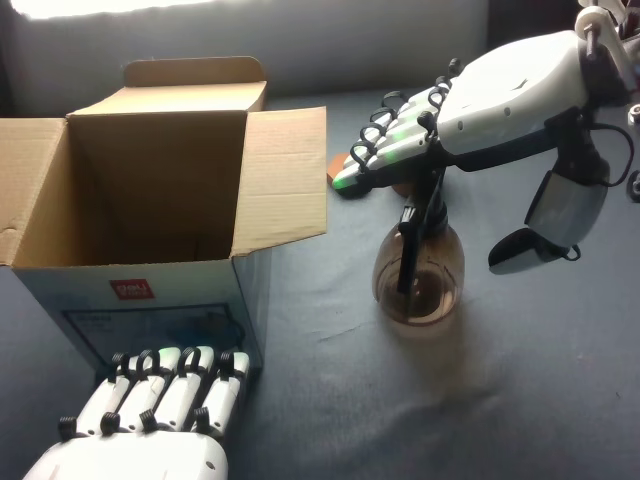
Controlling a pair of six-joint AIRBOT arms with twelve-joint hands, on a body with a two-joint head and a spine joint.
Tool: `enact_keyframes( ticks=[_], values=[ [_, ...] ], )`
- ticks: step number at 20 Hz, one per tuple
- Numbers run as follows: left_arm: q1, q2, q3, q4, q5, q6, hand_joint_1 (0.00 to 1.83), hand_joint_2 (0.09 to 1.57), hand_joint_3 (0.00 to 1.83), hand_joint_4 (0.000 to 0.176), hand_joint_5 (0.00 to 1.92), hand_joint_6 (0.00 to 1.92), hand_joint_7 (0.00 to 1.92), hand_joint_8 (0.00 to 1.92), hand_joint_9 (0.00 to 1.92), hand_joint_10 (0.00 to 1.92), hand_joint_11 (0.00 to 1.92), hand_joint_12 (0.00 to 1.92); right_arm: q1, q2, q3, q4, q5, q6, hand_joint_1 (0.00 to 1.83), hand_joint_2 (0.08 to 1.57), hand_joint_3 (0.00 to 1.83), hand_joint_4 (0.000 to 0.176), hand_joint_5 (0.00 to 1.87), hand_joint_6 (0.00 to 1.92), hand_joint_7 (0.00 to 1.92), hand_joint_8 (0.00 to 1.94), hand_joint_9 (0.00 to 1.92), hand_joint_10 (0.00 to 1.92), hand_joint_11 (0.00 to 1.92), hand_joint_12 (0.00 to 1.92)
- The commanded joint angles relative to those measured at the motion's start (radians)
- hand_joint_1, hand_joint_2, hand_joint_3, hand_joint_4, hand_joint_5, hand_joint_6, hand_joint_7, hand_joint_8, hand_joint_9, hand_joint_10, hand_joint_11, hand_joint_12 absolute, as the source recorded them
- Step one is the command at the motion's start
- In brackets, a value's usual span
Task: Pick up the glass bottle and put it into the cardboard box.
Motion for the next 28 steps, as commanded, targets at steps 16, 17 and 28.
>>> enact_keyframes(
  ticks=[16, 17, 28],
  values=[
    [0.004, -0.006, -0.003, 0.090, -0.064, -0.013, 0.06, 1.33, 0.00, 0.000, 0.07, 0.00, 0.04, 0.00, 0.03, 0.01, 0.00, 0.29, -0.008, -0.005, -0.003, 0.046, -0.076, 0.130, 0.88, 1.00, 0.27, 0.000, 0.08, 0.73, 0.29, 0.72, 0.05, 1.03, 0.00, 1.32],
    [0.004, -0.006, -0.003, 0.090, -0.064, -0.013, 0.07, 1.32, 0.00, 0.000, 0.08, 0.01, 0.06, 0.00, 0.04, 0.01, 0.00, 0.33, -0.010, -0.005, -0.003, 0.046, -0.079, 0.130, 0.96, 0.95, 0.46, 0.000, 0.18, 1.19, 0.43, 1.06, 0.25, 1.36, 0.00, 1.88],
    [0.004, -0.006, -0.003, 0.090, -0.064, -0.013, 0.06, 1.33, 0.00, 0.000, 0.07, 0.00, 0.06, 0.00, 0.03, 0.00, 0.00, 0.29, 0.034, 0.034, -0.004, 0.047, -0.047, 0.107, 1.25, 0.87, 0.58, 0.000, 0.78, 1.31, 1.08, 1.12, 0.99, 1.45, 0.79, 1.92]
  ],
)
